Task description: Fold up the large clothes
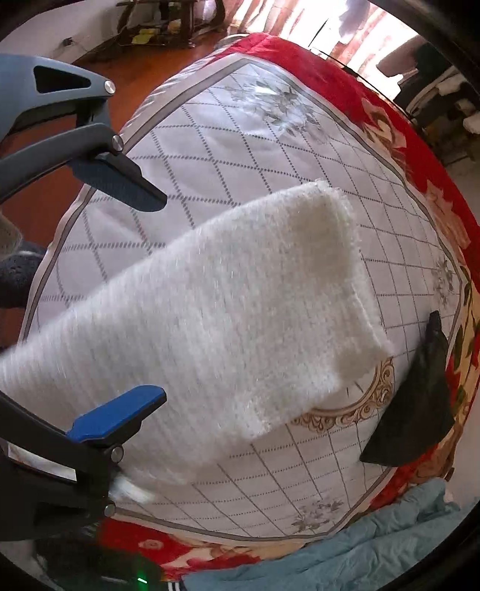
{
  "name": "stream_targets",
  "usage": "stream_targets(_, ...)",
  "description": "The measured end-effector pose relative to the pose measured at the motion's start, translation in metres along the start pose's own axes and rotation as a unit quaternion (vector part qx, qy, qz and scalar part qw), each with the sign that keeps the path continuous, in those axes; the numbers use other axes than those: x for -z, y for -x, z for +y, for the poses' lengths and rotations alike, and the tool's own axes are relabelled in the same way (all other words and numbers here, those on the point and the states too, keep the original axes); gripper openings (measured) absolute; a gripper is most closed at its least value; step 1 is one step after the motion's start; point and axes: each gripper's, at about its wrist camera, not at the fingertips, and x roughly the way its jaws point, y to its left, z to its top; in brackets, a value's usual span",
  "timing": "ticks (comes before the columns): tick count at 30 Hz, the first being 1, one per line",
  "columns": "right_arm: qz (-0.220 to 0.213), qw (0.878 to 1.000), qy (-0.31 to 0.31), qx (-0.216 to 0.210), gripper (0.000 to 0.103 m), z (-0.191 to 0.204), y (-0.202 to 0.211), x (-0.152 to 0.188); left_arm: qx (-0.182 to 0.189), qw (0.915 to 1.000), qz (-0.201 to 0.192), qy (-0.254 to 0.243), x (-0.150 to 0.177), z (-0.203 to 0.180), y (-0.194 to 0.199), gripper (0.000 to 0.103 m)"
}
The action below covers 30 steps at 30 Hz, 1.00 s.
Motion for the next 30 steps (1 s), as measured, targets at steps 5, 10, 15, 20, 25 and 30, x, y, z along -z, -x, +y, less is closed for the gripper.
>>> stream_targets(5,-0.087,0.992,-0.042,0.077,0.009,0.003,0.028,-0.038,0.015,0.9998,0.000,-0.011,-0.006,0.025,-0.008,0.096)
stream_targets(10,-0.147,0.976,0.006,0.158,0.009,0.022,0.053,-0.087,0.028,0.9995,0.011,-0.013,-0.019,0.043,-0.019,0.096)
stream_targets(15,-0.155,0.966,0.051,0.199,0.013,0.041,0.066,-0.162,0.022,0.9993,0.005,-0.028,-0.037,0.043,-0.021,0.096)
stream_targets(20,-0.193,0.969,0.006,0.156,0.036,0.049,0.120,-0.154,0.024,0.9989,-0.007,-0.039,-0.062,0.026,-0.018,0.096)
stream_targets(25,-0.247,0.960,-0.035,0.126,0.058,0.052,0.142,-0.084,0.020,0.9975,-0.010,-0.068,-0.089,-0.017,-0.020,0.096)
stream_targets(30,-0.179,0.982,-0.057,0.017,0.058,0.023,0.091,-0.094,0.029,0.9941,-0.002,-0.105,-0.113,-0.073,-0.033,0.096)
